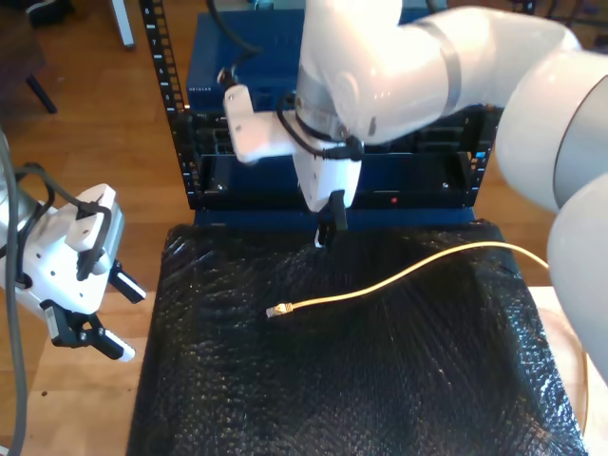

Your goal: Grab the cable and plug it in

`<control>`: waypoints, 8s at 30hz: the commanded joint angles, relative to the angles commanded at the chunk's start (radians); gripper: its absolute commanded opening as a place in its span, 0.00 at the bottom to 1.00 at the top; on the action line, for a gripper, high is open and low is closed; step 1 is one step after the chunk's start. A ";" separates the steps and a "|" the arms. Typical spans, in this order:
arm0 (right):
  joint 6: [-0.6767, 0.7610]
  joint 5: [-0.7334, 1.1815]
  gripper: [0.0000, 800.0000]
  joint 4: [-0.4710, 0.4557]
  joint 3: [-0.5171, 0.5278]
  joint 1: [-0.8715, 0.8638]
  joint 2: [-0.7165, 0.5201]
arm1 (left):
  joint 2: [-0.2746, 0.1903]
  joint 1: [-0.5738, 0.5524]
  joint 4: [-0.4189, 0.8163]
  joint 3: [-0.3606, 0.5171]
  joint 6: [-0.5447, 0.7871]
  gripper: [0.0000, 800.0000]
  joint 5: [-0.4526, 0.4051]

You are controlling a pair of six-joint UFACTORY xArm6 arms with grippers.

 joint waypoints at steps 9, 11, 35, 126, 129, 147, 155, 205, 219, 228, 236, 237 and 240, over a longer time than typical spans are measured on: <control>0.040 -0.112 0.99 -0.015 0.115 0.031 0.002 | 0.000 0.012 0.000 0.014 0.002 1.00 -0.023; 0.051 -0.140 0.99 -0.026 0.135 0.038 0.003 | 0.000 0.012 0.000 0.015 0.002 1.00 -0.023; 0.106 -0.396 0.99 -0.058 0.299 0.095 0.072 | 0.041 0.051 0.000 0.020 0.002 1.00 -0.038; 0.285 -0.459 0.38 -0.342 0.249 0.097 0.189 | 0.060 0.049 -0.002 0.021 0.002 1.00 -0.041; 0.287 -0.459 0.38 -0.342 0.249 0.097 0.189 | 0.060 0.049 -0.002 0.021 0.002 1.00 -0.041; 0.288 -0.456 0.39 -0.336 0.250 0.115 0.183 | 0.060 0.049 -0.003 0.020 0.002 1.00 -0.040; 0.290 -0.456 0.40 -0.336 0.250 0.126 0.189 | 0.060 0.049 -0.003 0.021 0.002 1.00 -0.040; 0.295 -0.459 0.30 -0.342 0.247 0.123 0.198 | 0.061 0.049 -0.003 0.021 0.002 1.00 -0.040; 0.295 -0.459 0.25 -0.342 0.245 0.118 0.198 | 0.060 0.049 -0.003 0.020 0.002 1.00 -0.040; 0.295 -0.459 0.06 -0.347 0.247 0.118 0.198 | 0.060 0.049 -0.003 0.020 0.002 1.00 -0.040; 0.295 -0.450 0.01 -0.333 0.249 0.101 0.167 | 0.060 0.049 -0.005 0.017 0.002 1.00 -0.032; 0.293 -0.443 0.01 -0.331 0.250 0.097 0.150 | 0.060 0.049 -0.005 0.017 0.002 1.00 -0.031; 0.293 -0.405 0.01 -0.328 0.256 0.081 0.094 | 0.058 0.049 -0.005 0.015 0.000 1.00 -0.028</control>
